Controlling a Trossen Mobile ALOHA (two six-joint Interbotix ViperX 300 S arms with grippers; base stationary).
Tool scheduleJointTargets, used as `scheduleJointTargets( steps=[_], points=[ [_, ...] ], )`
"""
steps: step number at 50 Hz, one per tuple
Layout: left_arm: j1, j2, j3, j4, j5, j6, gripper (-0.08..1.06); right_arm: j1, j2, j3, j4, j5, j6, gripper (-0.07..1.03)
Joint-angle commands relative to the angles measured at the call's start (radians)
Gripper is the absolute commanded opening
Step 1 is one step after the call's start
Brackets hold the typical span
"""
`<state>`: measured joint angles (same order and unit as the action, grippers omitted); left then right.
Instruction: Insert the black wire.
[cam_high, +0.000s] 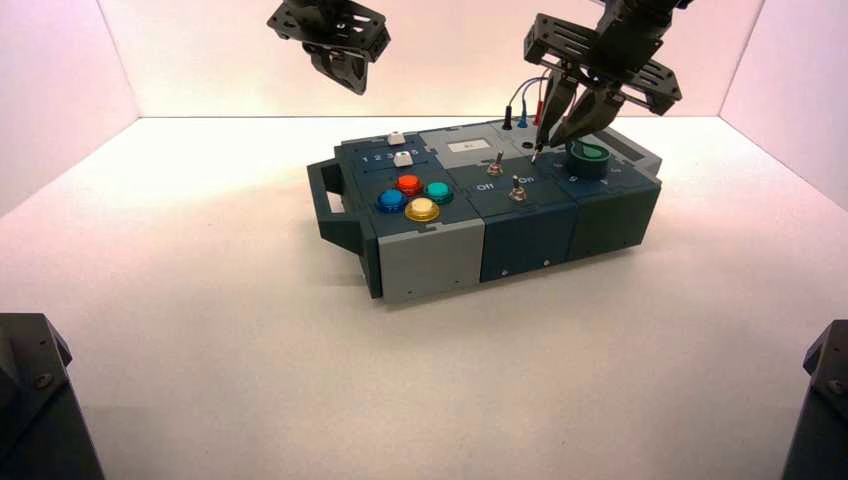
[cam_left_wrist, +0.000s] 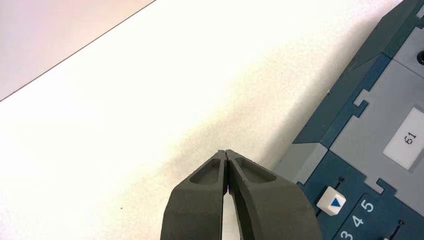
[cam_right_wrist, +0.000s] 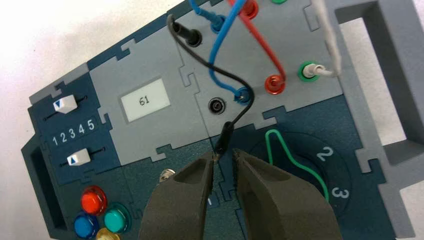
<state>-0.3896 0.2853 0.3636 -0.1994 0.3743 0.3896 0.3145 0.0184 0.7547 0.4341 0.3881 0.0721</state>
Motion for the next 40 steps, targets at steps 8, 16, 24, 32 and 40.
scheduleJointTargets(
  steps=[8,16,24,32,40],
  points=[
    [0.006,-0.015,-0.026,0.0,-0.009,0.006,-0.03,-0.011,-0.006,-0.026,0.002,-0.008,-0.002,0.23],
    [0.006,-0.014,-0.026,0.0,-0.009,0.006,-0.03,-0.012,0.002,-0.034,0.003,-0.008,-0.002,0.23],
    [0.006,-0.011,-0.026,0.0,-0.009,0.006,-0.03,-0.012,0.002,-0.04,0.005,-0.008,-0.002,0.23],
    [0.006,-0.006,-0.026,0.0,-0.009,0.006,-0.03,-0.012,0.003,-0.048,0.005,-0.005,-0.002,0.23],
    [0.006,-0.002,-0.031,0.0,-0.009,0.006,-0.03,-0.012,0.012,-0.055,0.005,-0.005,-0.002,0.23]
  ],
)
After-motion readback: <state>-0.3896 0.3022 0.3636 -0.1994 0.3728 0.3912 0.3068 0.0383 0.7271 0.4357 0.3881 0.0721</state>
